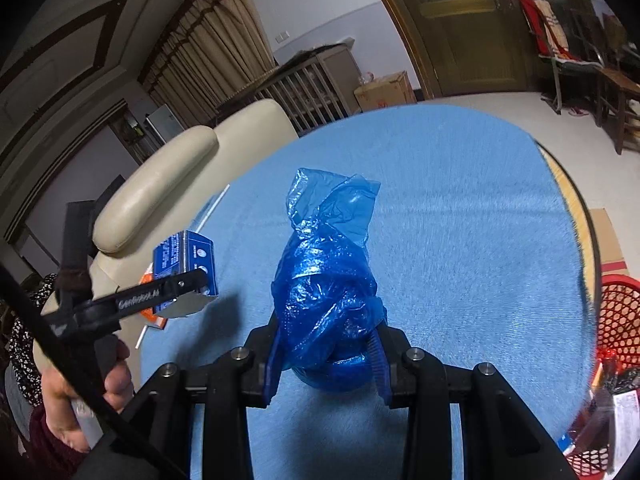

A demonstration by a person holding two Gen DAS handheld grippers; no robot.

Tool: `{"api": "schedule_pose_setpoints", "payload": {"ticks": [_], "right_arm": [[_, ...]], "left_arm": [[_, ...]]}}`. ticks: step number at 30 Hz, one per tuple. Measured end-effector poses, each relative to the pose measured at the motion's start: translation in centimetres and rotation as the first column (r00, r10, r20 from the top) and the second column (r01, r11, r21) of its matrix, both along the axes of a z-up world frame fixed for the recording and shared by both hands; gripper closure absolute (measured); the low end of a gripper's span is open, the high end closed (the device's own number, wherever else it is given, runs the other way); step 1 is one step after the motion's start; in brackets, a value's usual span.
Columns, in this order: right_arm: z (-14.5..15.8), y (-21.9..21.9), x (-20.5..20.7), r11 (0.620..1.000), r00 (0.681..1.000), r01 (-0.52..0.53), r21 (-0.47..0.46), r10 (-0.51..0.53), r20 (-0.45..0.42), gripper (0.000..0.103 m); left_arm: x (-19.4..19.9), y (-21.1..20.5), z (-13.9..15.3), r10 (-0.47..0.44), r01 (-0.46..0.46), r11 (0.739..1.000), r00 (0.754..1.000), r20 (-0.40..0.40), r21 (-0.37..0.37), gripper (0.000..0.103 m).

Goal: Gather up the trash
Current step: 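Lift the foil packet with the left tool while the right lifts the blue bag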

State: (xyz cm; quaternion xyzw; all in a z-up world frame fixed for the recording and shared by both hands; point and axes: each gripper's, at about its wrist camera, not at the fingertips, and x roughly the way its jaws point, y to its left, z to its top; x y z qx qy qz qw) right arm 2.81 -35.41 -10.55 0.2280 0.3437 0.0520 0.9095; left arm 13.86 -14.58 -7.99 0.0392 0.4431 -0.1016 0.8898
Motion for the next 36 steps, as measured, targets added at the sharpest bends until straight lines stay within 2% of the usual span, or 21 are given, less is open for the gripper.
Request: {"api": "schedule_pose_setpoints", "payload": {"ticks": [7, 15, 26, 36], "right_arm": [[2.2, 0.4, -3.3, 0.999, 0.999, 0.014, -0.030, -0.013, 0.047, 0.064], [4.1, 0.6, -5.7, 0.998, 0.995, 0.030, -0.053, -0.025, 0.094, 0.064], [5.1, 0.5, -7.6, 0.997, 0.992, 0.030, -0.069, -0.021, 0.122, 0.064], [5.5, -0.1, -9.2, 0.997, 0.990, 0.044, -0.066, -0.035, 0.135, 0.064]], "left_arm": [[-5.0, -0.7, 3.0, -0.076, 0.070, 0.997, 0.988, 0.137, 0.046, 0.041], [-8.5, -0.1, 6.2, -0.118, 0.105, 0.992, 0.965, 0.232, 0.068, 0.041], [-11.2, -0.2, 7.6, -0.147, 0.127, 0.988, 0.944, 0.297, 0.086, 0.041], [-12.0, -0.7, 7.8, -0.169, 0.145, 0.984, 0.937, 0.306, 0.099, 0.041]]}}
